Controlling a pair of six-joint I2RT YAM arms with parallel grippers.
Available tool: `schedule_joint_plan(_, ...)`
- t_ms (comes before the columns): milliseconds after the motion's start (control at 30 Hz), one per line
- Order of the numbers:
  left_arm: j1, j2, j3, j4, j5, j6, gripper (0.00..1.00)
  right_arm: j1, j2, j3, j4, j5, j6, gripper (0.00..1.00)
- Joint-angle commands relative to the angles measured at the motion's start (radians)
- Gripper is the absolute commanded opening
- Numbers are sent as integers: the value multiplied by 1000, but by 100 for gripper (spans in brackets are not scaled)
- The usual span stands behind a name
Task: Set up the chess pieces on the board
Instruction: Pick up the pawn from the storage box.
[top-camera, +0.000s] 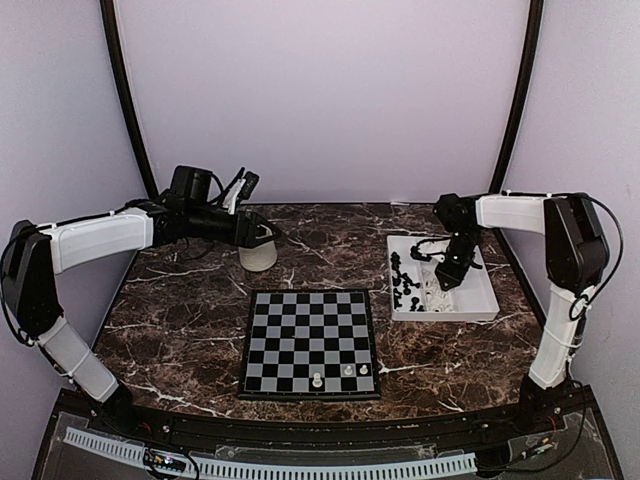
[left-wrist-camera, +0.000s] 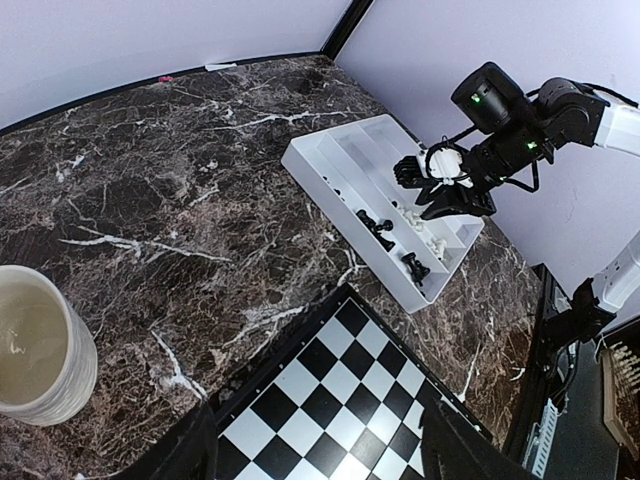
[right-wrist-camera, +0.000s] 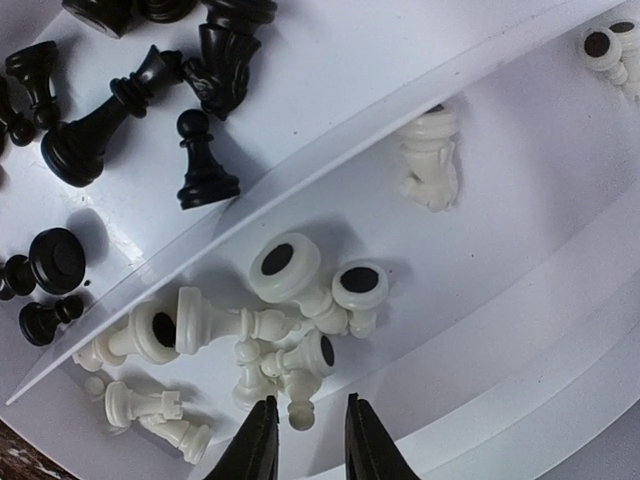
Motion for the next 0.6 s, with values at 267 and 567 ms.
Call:
schedule_joint_plan(267, 4, -9, 28, -12, 22, 1, 72, 19, 41, -13, -18, 33, -15, 15)
schedule_joint_plan(567, 4, -9, 28, -12, 22, -2, 72, 31, 3, 12, -47, 32, -11, 1)
